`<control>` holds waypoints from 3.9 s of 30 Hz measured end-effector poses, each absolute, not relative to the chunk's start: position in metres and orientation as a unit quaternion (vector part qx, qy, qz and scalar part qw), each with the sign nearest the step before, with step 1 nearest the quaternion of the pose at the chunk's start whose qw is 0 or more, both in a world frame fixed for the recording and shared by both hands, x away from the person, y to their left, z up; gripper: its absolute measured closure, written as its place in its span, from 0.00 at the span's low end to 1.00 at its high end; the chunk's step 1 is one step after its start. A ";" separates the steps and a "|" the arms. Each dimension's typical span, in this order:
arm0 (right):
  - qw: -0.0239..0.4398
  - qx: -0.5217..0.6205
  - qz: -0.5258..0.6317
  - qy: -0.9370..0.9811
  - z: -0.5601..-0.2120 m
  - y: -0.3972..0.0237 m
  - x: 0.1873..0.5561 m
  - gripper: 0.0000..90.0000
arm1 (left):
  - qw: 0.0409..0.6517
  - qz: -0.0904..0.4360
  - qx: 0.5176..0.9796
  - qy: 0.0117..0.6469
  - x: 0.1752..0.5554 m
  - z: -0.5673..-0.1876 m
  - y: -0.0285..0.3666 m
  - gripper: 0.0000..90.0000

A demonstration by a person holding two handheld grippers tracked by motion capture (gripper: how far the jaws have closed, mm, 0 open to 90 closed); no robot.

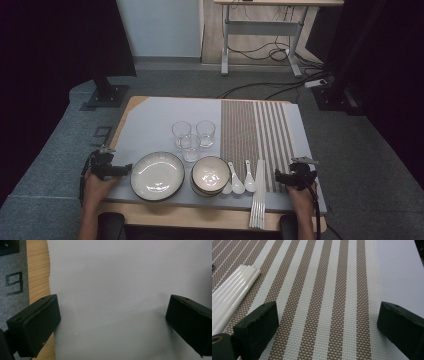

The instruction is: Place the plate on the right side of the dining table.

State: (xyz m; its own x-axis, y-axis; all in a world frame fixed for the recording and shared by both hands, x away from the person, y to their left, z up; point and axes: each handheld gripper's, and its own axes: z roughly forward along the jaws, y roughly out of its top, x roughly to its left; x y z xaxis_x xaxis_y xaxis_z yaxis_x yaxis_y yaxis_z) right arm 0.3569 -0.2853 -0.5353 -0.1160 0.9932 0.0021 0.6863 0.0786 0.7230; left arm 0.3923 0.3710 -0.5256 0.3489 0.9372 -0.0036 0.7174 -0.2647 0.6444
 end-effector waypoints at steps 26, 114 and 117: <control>0.261 0.612 0.294 0.686 -0.535 -0.285 0.357 0.04 | 0.316 0.219 0.771 0.508 0.382 -0.494 0.375 0.18; 0.262 0.611 0.293 0.687 -0.535 -0.285 0.357 0.04 | 0.311 0.109 0.889 0.317 0.366 -0.487 0.291 1.00; 0.262 0.611 0.293 0.687 -0.535 -0.285 0.357 0.04 | 0.326 0.095 0.892 0.300 0.363 -0.492 0.283 1.00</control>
